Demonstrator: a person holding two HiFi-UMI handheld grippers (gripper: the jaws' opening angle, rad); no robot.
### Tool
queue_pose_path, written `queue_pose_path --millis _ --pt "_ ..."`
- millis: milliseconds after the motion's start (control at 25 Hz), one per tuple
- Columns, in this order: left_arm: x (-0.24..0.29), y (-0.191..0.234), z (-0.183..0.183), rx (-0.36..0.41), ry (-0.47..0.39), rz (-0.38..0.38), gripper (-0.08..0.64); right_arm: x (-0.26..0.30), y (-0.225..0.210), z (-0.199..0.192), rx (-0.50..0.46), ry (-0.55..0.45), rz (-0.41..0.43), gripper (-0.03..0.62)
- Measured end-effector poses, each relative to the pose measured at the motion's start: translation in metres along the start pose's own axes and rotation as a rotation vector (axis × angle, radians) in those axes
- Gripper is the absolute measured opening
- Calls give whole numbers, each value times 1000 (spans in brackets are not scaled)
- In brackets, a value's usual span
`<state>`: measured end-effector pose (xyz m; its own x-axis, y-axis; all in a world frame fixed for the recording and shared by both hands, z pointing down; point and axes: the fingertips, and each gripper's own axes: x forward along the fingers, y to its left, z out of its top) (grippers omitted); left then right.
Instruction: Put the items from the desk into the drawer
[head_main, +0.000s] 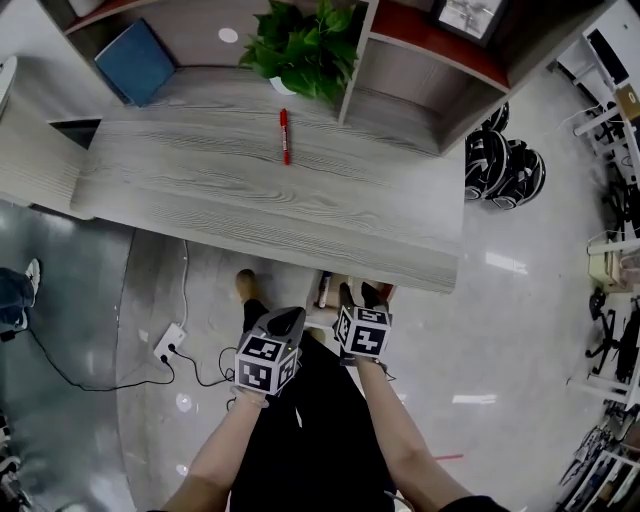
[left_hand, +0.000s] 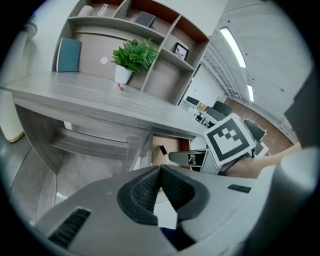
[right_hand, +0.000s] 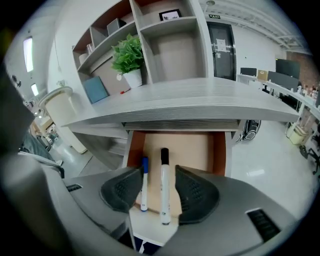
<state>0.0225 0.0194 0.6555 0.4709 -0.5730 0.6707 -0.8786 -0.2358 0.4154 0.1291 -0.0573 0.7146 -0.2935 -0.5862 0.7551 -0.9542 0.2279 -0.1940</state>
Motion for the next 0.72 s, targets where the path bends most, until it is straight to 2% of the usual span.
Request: queue_pose_path --millis 40,400,720 --pt "-1 1 0 -2 -2 1 25 0 1 -1 2 3 8 213" --pt "-4 1 5 1 -15 1 25 -8 9 -13 40 25 38 216" --pt "-11 -16 19 -20 -61 -61 25 -31 25 -1 103 -32 117 216"
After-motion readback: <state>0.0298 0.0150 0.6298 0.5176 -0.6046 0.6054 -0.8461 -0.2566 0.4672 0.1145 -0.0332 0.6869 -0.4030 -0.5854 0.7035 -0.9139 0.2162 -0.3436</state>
